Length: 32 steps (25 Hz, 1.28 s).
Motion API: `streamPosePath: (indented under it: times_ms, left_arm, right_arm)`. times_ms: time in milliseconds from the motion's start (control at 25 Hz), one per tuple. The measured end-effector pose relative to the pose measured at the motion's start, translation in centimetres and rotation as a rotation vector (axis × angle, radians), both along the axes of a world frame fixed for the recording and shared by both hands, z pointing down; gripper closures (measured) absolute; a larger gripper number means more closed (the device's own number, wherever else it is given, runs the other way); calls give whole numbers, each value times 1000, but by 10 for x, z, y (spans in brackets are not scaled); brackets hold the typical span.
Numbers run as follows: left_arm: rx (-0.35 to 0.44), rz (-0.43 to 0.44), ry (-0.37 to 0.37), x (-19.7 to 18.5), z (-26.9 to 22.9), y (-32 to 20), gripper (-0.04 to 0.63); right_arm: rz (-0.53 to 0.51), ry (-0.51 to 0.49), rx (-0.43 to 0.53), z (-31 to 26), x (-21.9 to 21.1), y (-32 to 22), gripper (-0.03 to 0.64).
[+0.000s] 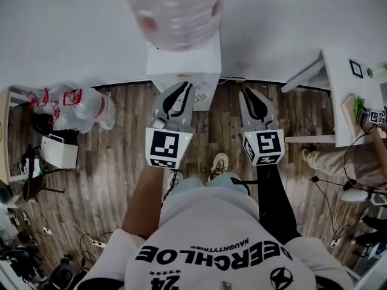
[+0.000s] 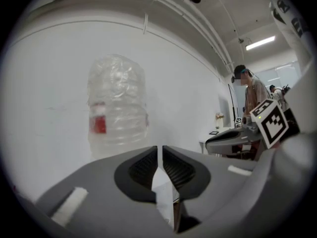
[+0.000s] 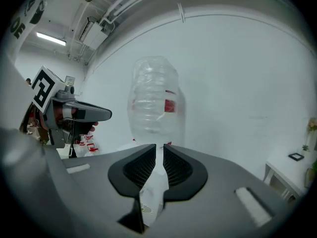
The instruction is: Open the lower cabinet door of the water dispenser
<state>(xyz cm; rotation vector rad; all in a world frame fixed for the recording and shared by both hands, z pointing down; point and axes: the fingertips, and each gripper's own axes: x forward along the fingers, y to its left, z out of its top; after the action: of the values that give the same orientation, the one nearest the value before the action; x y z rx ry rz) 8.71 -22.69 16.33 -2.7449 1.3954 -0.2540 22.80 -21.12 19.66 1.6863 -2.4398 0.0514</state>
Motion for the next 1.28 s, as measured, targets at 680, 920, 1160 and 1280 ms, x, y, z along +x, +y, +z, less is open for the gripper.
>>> streamPosePath:
  times_ms: [680, 920, 1160, 1280]
  left_arm:
    - [-81, -30, -100, 86, 59, -27, 541]
    - [-149, -6, -122, 110, 95, -27, 541]
    - [-217, 20, -149, 124, 139, -32, 541]
    - [-242, 32, -143, 123, 163, -33, 541]
  right_arm:
    - [-131, -59, -148, 94, 73, -31, 534]
    - [-165, -46, -223, 144, 73, -23, 528]
    - [-211, -6, -287, 202, 65, -28, 520]
    - [-246, 13, -325, 236, 52, -28, 509]
